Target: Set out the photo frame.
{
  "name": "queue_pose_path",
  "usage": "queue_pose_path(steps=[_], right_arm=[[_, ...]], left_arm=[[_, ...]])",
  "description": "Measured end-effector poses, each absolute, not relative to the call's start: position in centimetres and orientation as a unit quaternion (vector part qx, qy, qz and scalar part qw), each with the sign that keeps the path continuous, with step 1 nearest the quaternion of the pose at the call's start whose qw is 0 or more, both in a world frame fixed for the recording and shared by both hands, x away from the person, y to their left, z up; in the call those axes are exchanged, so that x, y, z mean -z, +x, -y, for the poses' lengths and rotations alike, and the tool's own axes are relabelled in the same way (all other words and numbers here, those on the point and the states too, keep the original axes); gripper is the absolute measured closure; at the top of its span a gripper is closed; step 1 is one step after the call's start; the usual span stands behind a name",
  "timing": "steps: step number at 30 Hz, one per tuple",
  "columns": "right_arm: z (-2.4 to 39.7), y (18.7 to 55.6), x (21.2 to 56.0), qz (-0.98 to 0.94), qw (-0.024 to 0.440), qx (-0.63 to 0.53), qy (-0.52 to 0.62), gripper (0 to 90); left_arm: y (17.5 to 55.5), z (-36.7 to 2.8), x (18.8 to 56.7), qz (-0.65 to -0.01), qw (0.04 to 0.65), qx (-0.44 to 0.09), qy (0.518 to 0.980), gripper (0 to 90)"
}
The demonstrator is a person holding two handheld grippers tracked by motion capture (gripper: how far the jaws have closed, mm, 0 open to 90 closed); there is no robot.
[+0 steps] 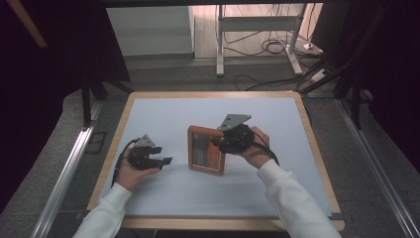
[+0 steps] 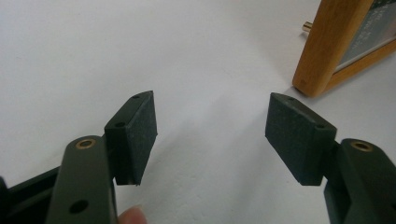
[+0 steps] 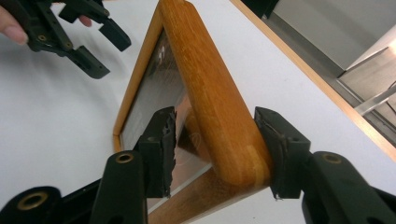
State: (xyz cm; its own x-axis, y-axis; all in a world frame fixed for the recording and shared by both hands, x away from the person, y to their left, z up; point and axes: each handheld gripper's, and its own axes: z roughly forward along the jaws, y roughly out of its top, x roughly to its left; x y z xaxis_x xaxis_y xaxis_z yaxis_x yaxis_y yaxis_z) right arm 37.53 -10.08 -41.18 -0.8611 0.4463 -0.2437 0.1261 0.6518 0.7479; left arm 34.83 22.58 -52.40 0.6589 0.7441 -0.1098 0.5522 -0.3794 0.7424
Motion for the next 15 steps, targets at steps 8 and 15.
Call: queue_pose_path(steps=[8,15], right_arm=[[10.14,38.18,41.59,-0.881,0.208,-0.385,0.178,45.7],[10.13,38.43,41.91,-0.877,0.208,-0.389,0.192,42.5]], left_arm=[[34.81,-22.66,52.38,-0.395,0.393,-0.123,0.821,33.3],[34.8,-22.66,52.38,-0.393,0.392,-0.124,0.822,33.3]])
